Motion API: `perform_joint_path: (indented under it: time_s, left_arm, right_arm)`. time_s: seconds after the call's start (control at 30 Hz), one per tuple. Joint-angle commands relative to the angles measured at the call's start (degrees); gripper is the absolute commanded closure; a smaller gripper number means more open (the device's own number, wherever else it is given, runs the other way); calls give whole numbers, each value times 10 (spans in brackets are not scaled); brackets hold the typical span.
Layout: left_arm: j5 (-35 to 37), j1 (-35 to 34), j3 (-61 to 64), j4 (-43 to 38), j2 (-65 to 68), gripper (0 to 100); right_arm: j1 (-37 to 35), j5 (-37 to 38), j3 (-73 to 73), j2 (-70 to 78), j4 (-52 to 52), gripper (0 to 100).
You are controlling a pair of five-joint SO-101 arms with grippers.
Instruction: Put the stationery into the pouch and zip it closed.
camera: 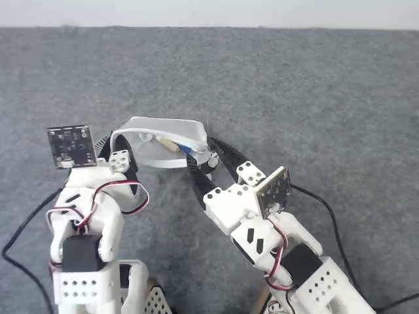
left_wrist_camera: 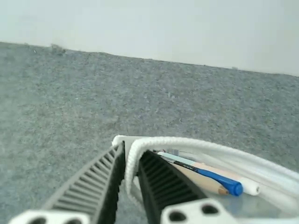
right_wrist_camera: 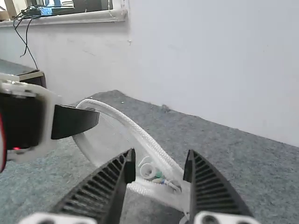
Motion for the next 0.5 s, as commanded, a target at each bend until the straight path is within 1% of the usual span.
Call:
perform_joint_path:
  time_s: [0.0, 0.2, 0.37, 0.47]
  left_arm:
    - [27, -29, -39, -4, 2, 986]
    - [40, -83, -41, -5, 4, 985]
    - [47, -105, -38, -17, 4, 985]
    - [48, -120, -38, -17, 4, 985]
  right_arm:
    - [12, 1, -29, -15, 23, 839]
    - [12, 1, -55, -15, 82, 839]
    - [13, 1, -54, -15, 83, 840]
    - [31, 1, -53, -14, 83, 840]
